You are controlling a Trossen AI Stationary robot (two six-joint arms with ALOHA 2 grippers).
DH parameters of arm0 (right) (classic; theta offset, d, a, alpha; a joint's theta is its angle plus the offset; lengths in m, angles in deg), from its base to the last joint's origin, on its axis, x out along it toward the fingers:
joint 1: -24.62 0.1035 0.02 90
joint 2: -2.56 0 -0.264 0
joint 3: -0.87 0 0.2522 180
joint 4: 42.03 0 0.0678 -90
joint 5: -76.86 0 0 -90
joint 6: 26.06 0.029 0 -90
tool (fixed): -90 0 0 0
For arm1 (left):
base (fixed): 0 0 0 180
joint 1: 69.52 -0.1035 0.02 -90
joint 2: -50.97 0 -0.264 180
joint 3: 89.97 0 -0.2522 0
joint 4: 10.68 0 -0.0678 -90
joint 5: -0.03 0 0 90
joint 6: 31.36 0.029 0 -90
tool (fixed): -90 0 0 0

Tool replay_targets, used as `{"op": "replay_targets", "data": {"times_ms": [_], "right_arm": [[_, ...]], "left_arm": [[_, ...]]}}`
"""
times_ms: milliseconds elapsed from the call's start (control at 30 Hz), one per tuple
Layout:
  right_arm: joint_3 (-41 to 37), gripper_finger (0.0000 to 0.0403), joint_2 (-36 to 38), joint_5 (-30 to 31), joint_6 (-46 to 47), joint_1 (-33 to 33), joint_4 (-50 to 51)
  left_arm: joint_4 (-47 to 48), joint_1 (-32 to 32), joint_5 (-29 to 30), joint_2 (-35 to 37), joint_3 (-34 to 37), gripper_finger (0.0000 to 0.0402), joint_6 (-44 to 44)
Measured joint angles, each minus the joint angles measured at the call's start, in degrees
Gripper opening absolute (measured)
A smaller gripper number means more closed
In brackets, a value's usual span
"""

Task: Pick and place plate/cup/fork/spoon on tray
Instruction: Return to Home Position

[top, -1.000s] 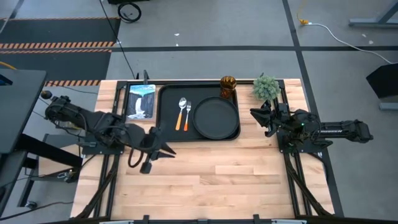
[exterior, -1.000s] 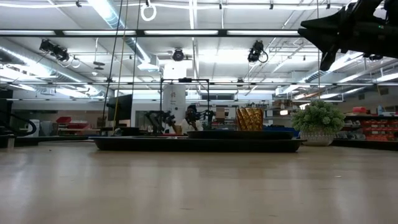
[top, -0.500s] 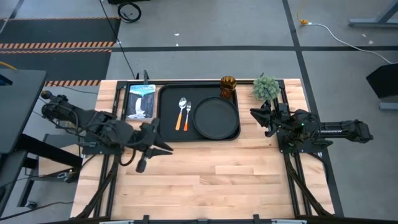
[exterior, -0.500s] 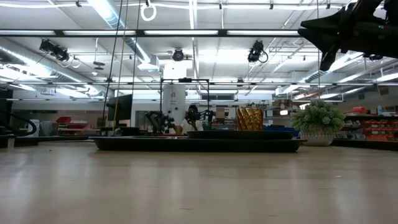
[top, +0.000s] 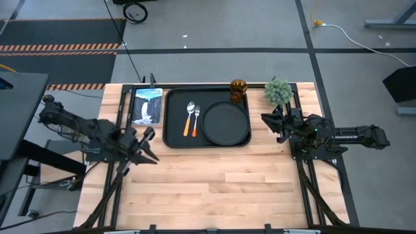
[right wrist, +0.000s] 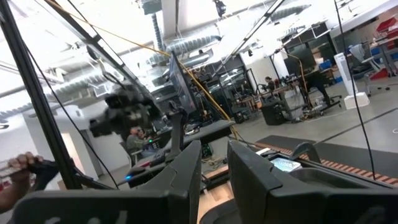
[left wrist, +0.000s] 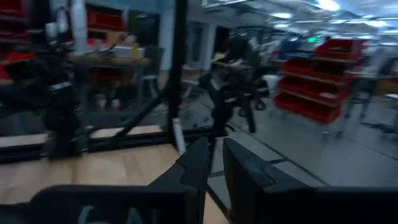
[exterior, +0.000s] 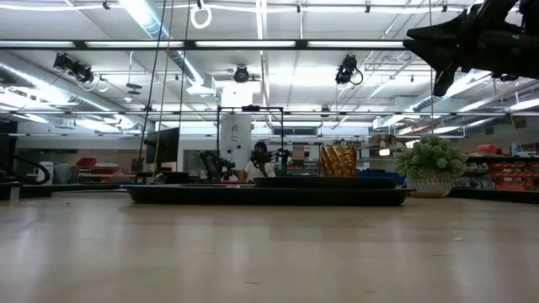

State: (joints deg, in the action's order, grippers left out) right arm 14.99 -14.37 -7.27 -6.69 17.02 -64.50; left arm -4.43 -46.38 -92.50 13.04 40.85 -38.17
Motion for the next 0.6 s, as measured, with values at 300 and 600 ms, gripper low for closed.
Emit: {"op": "replay_targets", "data": {"times_ms": [300, 600], "right_arm": [[0.0, 0.0085, 0.02, 0.0, 0.0, 0.0, -0.1], [0.0, 0.0085, 0.02, 0.09, -0.01, 0.0, -0.08]], "left_arm": [[-2.54, -4.93, -3.58, 19.87, 18.65, 0.0057, -0.14], [-1.92, -9.45, -3.58, 34.53, 31.49, 0.0057, 2.25]]}}
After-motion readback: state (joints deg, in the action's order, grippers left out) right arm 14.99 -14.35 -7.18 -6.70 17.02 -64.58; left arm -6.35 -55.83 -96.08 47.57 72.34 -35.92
